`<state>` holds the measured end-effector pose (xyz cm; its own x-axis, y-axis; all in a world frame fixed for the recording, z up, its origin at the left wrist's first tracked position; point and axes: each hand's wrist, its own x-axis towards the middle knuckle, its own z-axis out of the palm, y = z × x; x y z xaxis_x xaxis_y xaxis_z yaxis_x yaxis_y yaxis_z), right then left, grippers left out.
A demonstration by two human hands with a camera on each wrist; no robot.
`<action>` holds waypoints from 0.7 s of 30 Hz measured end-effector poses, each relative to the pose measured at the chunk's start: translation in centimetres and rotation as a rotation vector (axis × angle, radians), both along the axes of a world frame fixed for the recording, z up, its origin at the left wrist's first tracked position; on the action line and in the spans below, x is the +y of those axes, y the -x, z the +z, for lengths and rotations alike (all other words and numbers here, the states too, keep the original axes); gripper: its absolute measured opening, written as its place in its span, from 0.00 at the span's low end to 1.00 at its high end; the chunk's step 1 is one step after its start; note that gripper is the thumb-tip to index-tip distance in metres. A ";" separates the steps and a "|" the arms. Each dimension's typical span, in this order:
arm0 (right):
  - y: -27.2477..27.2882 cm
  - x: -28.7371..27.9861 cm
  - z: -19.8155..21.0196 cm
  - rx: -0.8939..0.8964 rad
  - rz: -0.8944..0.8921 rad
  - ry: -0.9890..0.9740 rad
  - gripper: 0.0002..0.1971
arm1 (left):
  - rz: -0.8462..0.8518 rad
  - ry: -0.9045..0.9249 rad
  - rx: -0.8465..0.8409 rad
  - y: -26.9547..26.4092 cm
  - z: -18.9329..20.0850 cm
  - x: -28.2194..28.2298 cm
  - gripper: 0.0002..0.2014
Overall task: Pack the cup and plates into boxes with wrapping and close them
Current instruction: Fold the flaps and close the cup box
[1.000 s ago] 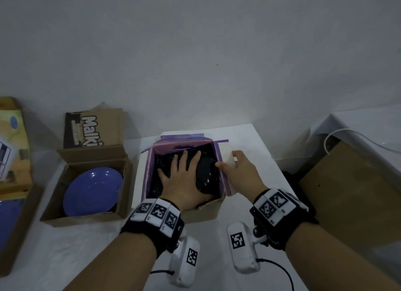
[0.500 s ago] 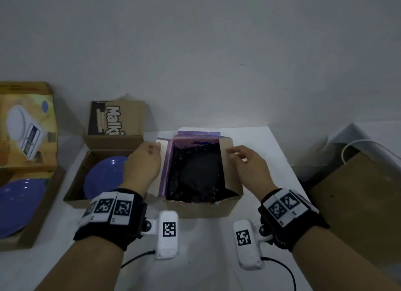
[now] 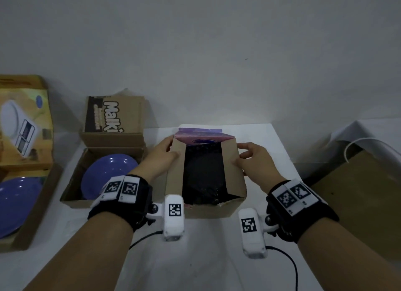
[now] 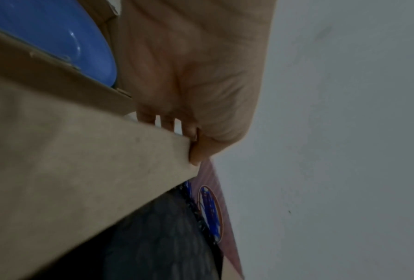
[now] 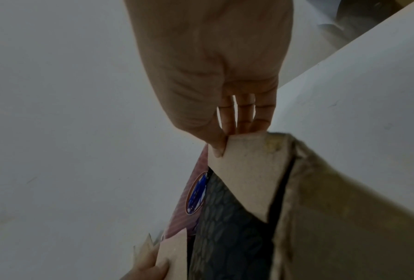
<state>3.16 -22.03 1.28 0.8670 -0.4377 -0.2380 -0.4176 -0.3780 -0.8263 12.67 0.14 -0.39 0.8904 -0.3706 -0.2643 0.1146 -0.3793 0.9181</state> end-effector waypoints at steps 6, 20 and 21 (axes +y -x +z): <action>-0.1 -0.1 -0.1 -0.009 -0.002 -0.003 0.21 | 0.094 0.254 0.070 -0.7 -0.7 -0.1 0.33; 1.6 0.2 -0.6 -0.161 -0.033 0.033 0.04 | 0.080 0.364 -0.146 2.4 0.8 0.1 0.22; 1.8 0.3 -0.8 -0.157 -0.033 0.059 0.05 | 0.071 0.359 -0.167 2.6 0.9 0.1 0.22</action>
<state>1.34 -21.77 0.48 0.8766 -0.4755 -0.0737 -0.2978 -0.4156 -0.8594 10.11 0.25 0.50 0.9369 -0.3490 0.0210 -0.0326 -0.0276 0.9991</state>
